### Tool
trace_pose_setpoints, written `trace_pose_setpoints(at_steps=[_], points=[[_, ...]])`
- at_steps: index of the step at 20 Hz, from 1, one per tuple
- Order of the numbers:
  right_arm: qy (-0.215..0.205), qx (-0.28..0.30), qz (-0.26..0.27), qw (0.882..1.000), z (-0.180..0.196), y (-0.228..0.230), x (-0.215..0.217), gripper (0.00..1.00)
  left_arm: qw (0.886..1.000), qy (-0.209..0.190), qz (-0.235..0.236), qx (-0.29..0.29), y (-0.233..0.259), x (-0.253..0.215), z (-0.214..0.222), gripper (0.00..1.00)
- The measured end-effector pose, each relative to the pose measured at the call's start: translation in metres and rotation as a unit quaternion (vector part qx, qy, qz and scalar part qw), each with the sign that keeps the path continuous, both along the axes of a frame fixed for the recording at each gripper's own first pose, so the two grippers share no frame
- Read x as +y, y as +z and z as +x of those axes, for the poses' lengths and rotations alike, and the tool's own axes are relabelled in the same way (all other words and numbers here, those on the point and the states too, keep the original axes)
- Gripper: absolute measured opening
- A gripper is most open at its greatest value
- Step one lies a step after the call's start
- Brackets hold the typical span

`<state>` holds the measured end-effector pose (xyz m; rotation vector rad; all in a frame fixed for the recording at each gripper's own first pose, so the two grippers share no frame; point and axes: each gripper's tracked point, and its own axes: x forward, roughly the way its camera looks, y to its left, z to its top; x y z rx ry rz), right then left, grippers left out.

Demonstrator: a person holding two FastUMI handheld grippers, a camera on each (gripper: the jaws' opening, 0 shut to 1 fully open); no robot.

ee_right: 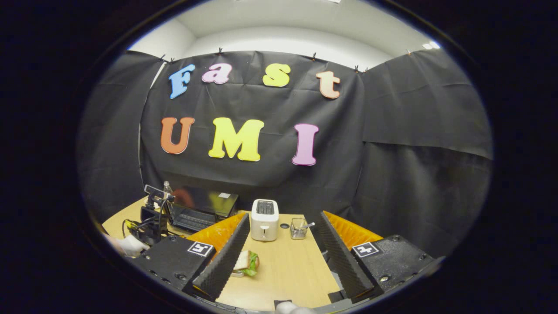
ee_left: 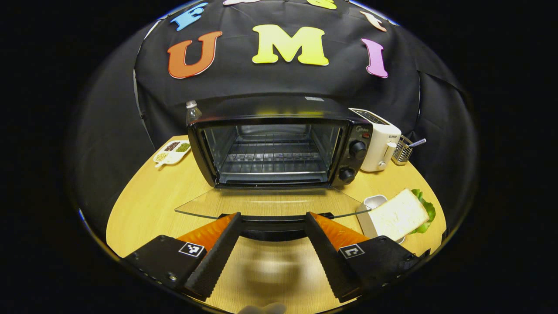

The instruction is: Open the electric oven with the left hand, put the food in, and close the electric oven.

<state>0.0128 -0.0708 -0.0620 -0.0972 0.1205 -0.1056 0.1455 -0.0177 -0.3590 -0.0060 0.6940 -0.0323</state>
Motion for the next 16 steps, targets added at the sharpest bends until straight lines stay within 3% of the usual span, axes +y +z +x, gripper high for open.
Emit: trace_pose_setpoints(at_steps=[3,4,5,7,8,9,16], points=[[-0.002,0.006,-0.001,1.000,-0.003,-0.004,-0.002,1.00,1.000,0.003,-0.007,0.016,-0.013,-0.002,-0.008,0.96],[-0.003,0.007,-0.001,1.000,-0.003,-0.005,-0.003,0.95,1.000,0.006,-0.010,0.022,-0.019,-0.003,-0.011,0.95],[-0.004,0.008,-0.001,1.000,-0.003,-0.005,-0.003,1.00,0.999,0.008,-0.013,0.037,-0.025,-0.003,-0.016,0.95],[-0.006,0.011,-0.001,1.000,-0.003,-0.008,-0.005,1.00,0.998,0.011,-0.017,0.063,-0.044,-0.004,-0.021,0.94],[-0.007,0.011,-0.002,1.000,-0.003,-0.009,-0.005,1.00,0.997,0.013,-0.020,0.076,-0.052,-0.004,-0.023,0.82],[-0.008,0.013,-0.003,1.000,-0.003,-0.009,-0.006,1.00,0.996,0.016,-0.024,0.089,-0.060,-0.003,-0.025,0.95],[-0.010,0.022,-0.001,1.000,0.002,-0.018,-0.006,1.00,0.992,0.019,-0.025,0.122,-0.080,-0.005,-0.028,0.94]])
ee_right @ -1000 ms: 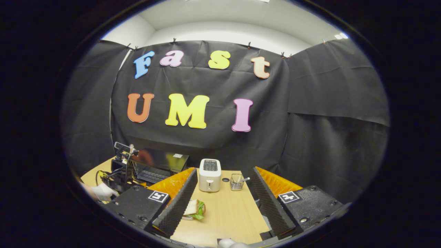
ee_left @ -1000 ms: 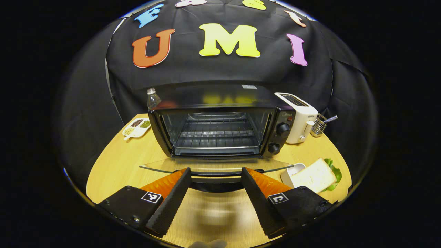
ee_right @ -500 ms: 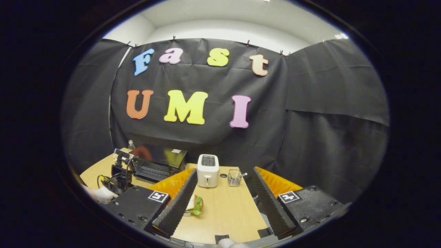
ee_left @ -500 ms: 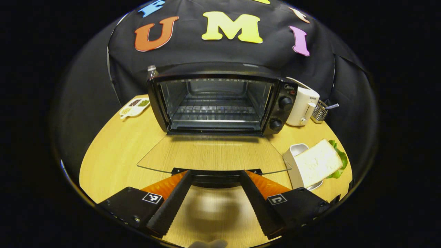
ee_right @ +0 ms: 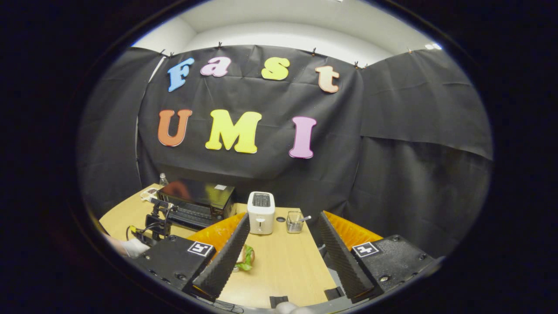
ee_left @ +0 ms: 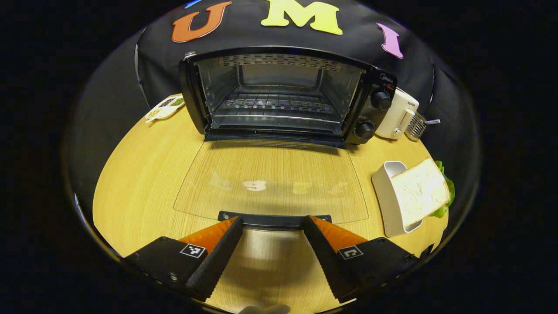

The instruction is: Open the electric oven with the left hand, put the food in, and close the electric oven.

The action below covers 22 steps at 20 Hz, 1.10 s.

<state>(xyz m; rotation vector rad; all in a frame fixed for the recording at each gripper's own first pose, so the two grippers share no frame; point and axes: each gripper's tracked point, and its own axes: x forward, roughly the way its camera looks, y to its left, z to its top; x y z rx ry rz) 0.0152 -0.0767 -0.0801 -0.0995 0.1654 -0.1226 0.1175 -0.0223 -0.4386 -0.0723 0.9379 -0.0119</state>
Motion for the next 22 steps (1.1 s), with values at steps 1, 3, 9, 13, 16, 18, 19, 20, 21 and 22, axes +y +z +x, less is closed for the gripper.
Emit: trace_pose_setpoints(at_steps=[1,3,9,13,16,18,19,20,21,22], points=[[0.000,0.001,0.004,1.000,0.000,0.001,0.000,1.00,1.000,0.001,-0.001,-0.002,0.002,0.000,0.000,0.95],[-0.001,0.000,0.007,1.000,0.001,0.001,-0.001,1.00,1.000,0.000,-0.003,-0.020,0.010,0.000,0.001,0.95],[0.006,0.009,0.006,1.000,0.005,-0.009,-0.001,1.00,0.993,-0.009,0.002,-0.119,0.078,0.010,-0.017,0.94],[0.013,0.033,0.018,0.999,0.008,-0.035,0.003,1.00,0.979,-0.022,0.007,-0.201,0.150,0.021,-0.048,0.94],[0.014,0.059,0.027,0.998,0.008,-0.069,0.008,0.95,0.968,-0.026,-0.006,-0.249,0.203,0.027,-0.074,0.94],[0.020,0.084,0.038,0.996,0.008,-0.099,0.015,0.95,0.960,-0.028,-0.009,-0.279,0.235,0.033,-0.091,0.94],[0.023,0.098,0.045,0.994,0.009,-0.116,0.017,1.00,0.956,-0.026,-0.011,-0.293,0.251,0.036,-0.101,0.94],[0.026,0.113,0.057,0.992,0.010,-0.135,0.020,1.00,0.951,-0.025,-0.012,-0.307,0.268,0.040,-0.109,0.94],[0.030,0.128,0.069,0.989,0.011,-0.153,0.024,1.00,0.947,-0.021,-0.013,-0.320,0.283,0.044,-0.117,0.94],[0.037,0.144,0.088,0.985,0.013,-0.173,0.029,1.00,0.943,-0.016,-0.015,-0.331,0.296,0.046,-0.125,0.94]])
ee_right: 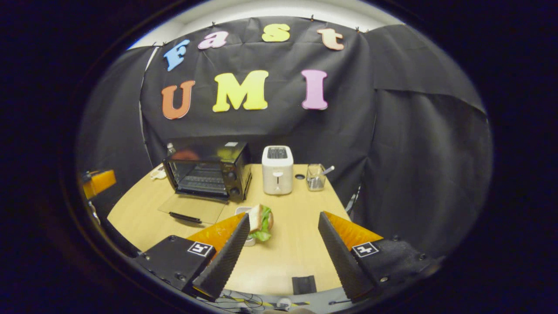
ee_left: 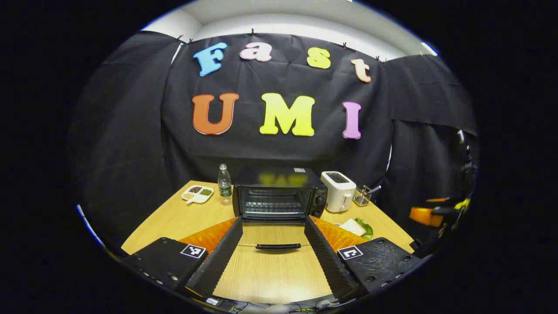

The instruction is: Open the electric oven with the left hand, put the food in, and close the electric oven.

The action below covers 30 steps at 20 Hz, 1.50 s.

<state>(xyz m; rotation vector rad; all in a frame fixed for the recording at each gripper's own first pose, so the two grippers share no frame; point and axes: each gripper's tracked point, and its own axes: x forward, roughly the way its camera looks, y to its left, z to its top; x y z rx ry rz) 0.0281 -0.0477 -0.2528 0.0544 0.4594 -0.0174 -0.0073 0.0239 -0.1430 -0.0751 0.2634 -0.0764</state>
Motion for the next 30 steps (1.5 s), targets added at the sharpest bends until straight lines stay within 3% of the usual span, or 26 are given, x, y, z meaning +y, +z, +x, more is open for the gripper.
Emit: trace_pose_setpoints(at_steps=[4,7,8,9,13,14,21,22,23,24,25,26,28,30], points=[[0.019,0.056,0.051,0.997,0.025,-0.066,0.012,1.00,0.999,0.023,-0.003,-0.040,0.039,0.009,-0.022,0.94],[0.032,0.086,0.073,0.993,0.049,-0.100,0.017,0.87,0.998,0.037,0.003,-0.048,0.053,0.013,-0.031,0.94],[0.038,0.093,0.085,0.991,0.058,-0.107,0.019,0.97,0.998,0.046,0.005,-0.048,0.056,0.016,-0.033,0.94],[0.043,0.100,0.095,0.989,0.067,-0.116,0.020,0.97,0.997,0.060,0.007,-0.047,0.060,0.022,-0.034,0.94],[0.069,0.119,0.124,0.983,0.108,-0.130,0.027,0.96,0.994,0.094,0.021,-0.045,0.065,0.028,-0.029,0.94],[0.078,0.121,0.133,0.981,0.116,-0.129,0.032,0.85,0.994,0.098,0.019,-0.042,0.065,0.027,-0.026,0.94],[0.129,0.155,0.179,0.963,0.159,-0.138,0.045,0.82,0.989,0.140,0.023,-0.036,0.070,0.021,-0.008,0.94],[0.134,0.174,0.189,0.957,0.160,-0.145,0.046,0.92,0.988,0.145,0.029,-0.035,0.071,0.020,-0.004,0.94],[0.137,0.186,0.206,0.951,0.161,-0.147,0.049,0.72,0.987,0.151,0.035,-0.034,0.071,0.019,-0.002,0.94],[0.137,0.199,0.229,0.943,0.159,-0.147,0.051,0.70,0.986,0.157,0.037,-0.032,0.071,0.017,0.001,0.94],[0.136,0.209,0.247,0.936,0.159,-0.146,0.052,0.75,0.985,0.164,0.037,-0.028,0.070,0.014,0.002,0.94],[0.137,0.215,0.261,0.931,0.158,-0.145,0.052,0.61,0.984,0.171,0.035,-0.023,0.068,0.012,0.002,0.94],[0.142,0.220,0.279,0.924,0.156,-0.140,0.055,0.51,0.982,0.184,0.037,-0.020,0.067,0.007,0.003,0.94],[0.149,0.214,0.277,0.925,0.157,-0.133,0.057,0.38,0.981,0.189,0.037,-0.018,0.063,0.001,0.003,0.94]])
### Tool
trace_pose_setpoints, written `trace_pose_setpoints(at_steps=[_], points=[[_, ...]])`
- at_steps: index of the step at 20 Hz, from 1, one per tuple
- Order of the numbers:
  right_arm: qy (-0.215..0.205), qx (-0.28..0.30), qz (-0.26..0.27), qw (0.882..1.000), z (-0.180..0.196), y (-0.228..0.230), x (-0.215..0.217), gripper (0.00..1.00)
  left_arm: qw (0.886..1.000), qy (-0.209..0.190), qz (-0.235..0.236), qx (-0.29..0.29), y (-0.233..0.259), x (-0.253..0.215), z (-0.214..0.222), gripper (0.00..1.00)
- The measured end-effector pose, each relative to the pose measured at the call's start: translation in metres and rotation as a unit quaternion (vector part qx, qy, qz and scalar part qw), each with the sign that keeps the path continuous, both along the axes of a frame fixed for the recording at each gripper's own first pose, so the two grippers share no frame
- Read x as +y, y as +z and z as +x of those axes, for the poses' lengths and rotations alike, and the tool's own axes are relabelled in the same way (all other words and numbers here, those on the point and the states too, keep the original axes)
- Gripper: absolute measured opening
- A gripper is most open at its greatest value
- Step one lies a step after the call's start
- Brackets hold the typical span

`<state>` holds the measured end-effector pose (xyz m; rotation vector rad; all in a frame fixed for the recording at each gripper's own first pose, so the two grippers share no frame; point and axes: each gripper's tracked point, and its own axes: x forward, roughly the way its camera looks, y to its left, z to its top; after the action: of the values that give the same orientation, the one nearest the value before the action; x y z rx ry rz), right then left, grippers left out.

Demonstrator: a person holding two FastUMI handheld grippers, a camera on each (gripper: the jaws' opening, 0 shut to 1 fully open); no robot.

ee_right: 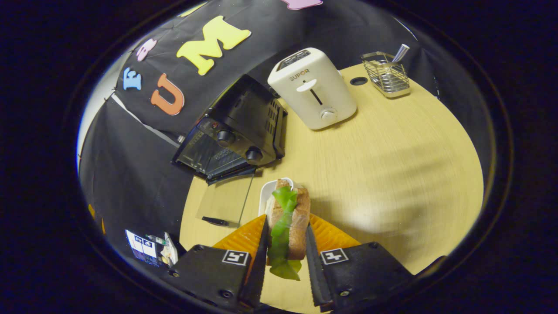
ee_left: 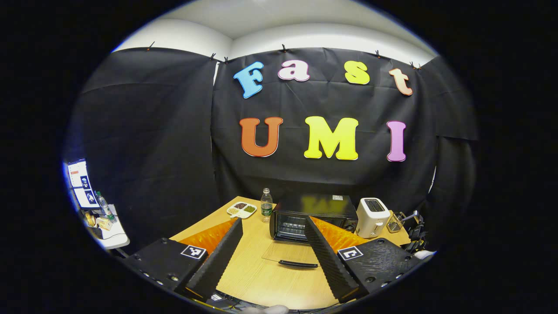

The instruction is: Open the electric oven with the left hand, put the food in, and close the electric oven.

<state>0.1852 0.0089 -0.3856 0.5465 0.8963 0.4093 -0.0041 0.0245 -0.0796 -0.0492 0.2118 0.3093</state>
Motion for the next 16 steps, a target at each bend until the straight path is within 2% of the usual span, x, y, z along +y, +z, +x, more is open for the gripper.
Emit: trace_pose_setpoints(at_steps=[1,4,9,12,16], points=[[0.003,-0.007,-0.005,1.000,-0.002,0.003,0.001,0.43,1.000,0.001,-0.001,0.001,-0.003,-0.002,-0.001,0.94],[0.000,-0.033,-0.009,0.999,-0.006,0.030,0.003,0.41,1.000,0.004,-0.001,-0.003,-0.001,0.000,-0.005,0.94],[-0.046,-0.102,0.014,0.994,-0.010,0.102,0.022,0.41,1.000,-0.012,0.007,-0.009,0.001,0.004,-0.011,0.94],[-0.088,-0.142,0.051,0.985,-0.014,0.137,0.057,0.41,0.999,-0.037,0.026,-0.005,0.000,0.011,-0.016,0.94],[-0.138,-0.169,0.085,0.972,-0.013,0.141,0.114,0.41,0.996,-0.088,0.028,-0.001,-0.006,0.015,-0.023,0.94]])
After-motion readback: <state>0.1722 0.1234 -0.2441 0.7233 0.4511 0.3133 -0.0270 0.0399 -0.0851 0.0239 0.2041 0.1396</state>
